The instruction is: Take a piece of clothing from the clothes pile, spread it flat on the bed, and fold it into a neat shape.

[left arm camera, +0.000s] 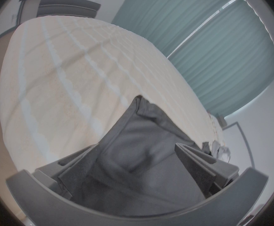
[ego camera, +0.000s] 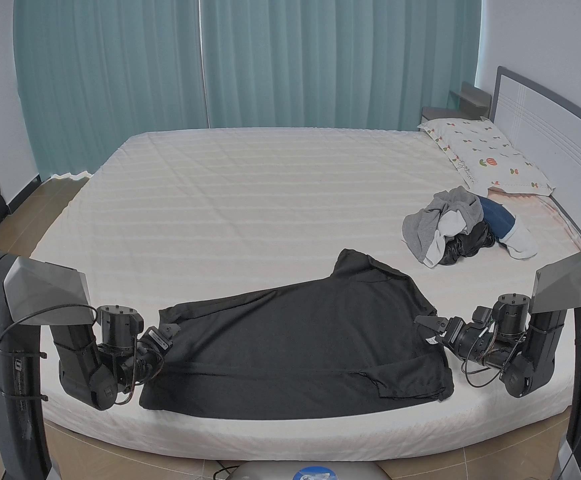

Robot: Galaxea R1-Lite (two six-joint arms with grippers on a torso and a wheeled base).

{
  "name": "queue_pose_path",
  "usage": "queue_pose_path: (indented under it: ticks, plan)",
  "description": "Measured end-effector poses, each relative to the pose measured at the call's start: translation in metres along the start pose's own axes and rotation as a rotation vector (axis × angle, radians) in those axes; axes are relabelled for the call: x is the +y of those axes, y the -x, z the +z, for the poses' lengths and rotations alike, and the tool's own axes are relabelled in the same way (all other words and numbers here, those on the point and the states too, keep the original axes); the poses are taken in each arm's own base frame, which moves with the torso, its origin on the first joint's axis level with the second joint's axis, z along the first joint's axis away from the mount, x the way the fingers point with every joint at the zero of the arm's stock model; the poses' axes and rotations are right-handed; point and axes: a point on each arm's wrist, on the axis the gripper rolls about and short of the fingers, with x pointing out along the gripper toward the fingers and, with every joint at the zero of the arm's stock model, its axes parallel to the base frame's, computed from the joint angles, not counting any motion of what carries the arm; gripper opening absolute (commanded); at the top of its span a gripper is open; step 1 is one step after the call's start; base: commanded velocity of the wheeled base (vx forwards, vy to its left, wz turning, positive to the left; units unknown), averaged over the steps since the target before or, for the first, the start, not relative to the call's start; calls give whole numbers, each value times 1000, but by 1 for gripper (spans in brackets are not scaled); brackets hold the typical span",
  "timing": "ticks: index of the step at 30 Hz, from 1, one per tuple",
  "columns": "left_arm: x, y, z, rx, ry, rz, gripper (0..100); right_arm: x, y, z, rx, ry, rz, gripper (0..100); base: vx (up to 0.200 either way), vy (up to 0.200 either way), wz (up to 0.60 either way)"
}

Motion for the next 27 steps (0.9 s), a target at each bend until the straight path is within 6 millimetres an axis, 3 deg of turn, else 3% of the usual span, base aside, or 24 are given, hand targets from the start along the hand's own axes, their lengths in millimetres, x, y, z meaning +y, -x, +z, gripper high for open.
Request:
queue_pose_path:
  ticks: [13, 19, 27]
  plan:
    - [13, -6, 40, -99, 119, -2, 100, -2, 0, -2, 5, -4, -5, 100, 0, 0, 0]
    - [18, 1, 34, -25, 77, -16, 100, -2, 0, -2, 6, -6, -6, 100, 0, 0, 0]
    - [24, 15, 12, 90, -76, -13, 100, -2, 1, -2, 7, -5, -6, 100, 0, 0, 0]
